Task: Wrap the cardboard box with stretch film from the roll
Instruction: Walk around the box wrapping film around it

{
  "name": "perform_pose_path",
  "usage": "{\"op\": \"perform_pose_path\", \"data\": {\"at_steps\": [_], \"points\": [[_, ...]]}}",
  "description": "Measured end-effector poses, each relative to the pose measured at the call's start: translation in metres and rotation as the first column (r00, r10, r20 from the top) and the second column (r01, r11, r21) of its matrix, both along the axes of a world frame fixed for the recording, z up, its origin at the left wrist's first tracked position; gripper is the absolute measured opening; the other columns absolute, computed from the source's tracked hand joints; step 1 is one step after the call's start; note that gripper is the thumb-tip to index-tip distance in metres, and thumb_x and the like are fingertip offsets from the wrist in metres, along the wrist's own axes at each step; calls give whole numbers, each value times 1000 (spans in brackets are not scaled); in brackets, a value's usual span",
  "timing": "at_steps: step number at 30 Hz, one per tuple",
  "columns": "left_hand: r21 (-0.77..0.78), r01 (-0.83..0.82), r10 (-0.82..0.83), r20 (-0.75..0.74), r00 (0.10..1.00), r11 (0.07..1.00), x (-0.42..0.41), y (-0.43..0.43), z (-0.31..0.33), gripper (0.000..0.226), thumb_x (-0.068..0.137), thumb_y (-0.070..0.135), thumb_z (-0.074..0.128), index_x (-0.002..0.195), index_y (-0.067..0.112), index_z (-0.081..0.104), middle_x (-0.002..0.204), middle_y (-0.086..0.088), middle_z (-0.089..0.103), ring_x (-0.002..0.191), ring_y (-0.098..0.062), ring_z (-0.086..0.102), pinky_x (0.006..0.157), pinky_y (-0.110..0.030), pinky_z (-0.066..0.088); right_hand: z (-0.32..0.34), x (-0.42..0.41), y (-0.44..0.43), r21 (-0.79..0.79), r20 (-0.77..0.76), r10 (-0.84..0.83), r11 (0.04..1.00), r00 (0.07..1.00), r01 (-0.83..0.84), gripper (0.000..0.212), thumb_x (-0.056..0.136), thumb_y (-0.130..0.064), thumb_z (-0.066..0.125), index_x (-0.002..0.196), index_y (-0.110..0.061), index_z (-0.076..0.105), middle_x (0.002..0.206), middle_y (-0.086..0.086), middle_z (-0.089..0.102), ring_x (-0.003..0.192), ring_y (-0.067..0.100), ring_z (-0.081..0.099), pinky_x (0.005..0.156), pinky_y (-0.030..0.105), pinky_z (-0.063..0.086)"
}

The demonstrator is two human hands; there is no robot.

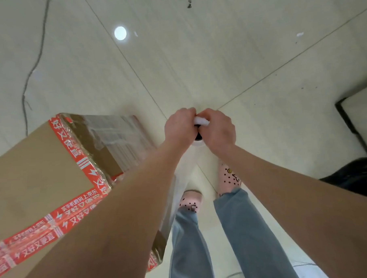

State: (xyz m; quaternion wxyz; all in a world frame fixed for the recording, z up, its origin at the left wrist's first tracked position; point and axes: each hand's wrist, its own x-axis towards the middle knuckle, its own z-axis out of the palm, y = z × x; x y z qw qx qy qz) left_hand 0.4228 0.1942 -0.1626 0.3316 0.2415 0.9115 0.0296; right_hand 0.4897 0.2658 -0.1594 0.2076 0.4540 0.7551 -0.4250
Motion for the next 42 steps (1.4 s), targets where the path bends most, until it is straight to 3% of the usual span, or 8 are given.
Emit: {"op": "perform_pose_path", "data": {"at_steps": [5,10,17,20,26,32,37,42], "points": [[35,-362,362,18,932,931,-22,-16,-3,7,78,17,55,82,11,56,80,-6,59,75,-27,56,59,-30,40,-1,-28,-2,-19,-102,-11,1000,995,9,26,86,-17,51,108,-27,60,109,-4,62,94,19,60,70,29,45],[19,-736,726,145,672,677,-39,-33,-1,24,76,31,60,81,8,55,84,-9,66,72,-28,67,64,-39,57,-2,-56,-14,-140,-90,-89,987,992,76,30,83,-17,57,111,-29,55,107,1,61,92,22,62,74,31,50],[48,-294,293,17,956,955,-51,-30,11,34,86,14,55,120,14,50,110,-6,58,97,-26,58,74,-36,47,3,-69,-15,-187,-42,-147,973,988,137,26,83,-12,56,106,-26,59,105,4,63,88,23,63,66,27,45],[61,-121,121,-1,993,991,-55,-28,12,44,86,11,54,129,16,47,119,-7,55,103,-28,58,77,-39,49,5,-73,-17,-180,-31,-101,979,994,94,19,86,-15,55,100,-26,59,98,2,66,81,21,63,59,25,41],[-36,-11,12,5,1000,999,-89,-17,15,19,84,14,52,100,9,60,98,-8,59,91,-29,59,63,-32,35,11,-91,-14,-124,-27,-30,992,999,26,21,84,-11,49,93,-25,62,92,1,69,80,23,63,65,29,49],[9,-274,273,61,960,962,-117,-26,10,3,81,11,52,83,9,51,83,-9,55,82,-31,58,60,-30,35,13,-127,-13,-64,-58,57,996,997,-60,30,86,-12,51,109,-26,64,108,-3,66,91,20,63,76,32,51],[18,-615,610,107,785,789,-135,-43,4,28,79,22,58,64,14,36,70,-3,53,72,-29,57,58,-31,38,8,-151,-20,-91,-20,32,995,999,-34,36,84,-18,59,118,-25,51,115,1,55,87,20,58,69,28,39],[-37,-487,488,90,868,873,-153,-45,8,21,82,24,60,92,7,52,88,-8,59,81,-27,56,62,-31,38,6,-170,-22,-107,-10,-20,994,1000,19,32,83,-17,61,113,-25,55,111,4,59,91,24,61,70,28,43]]}}
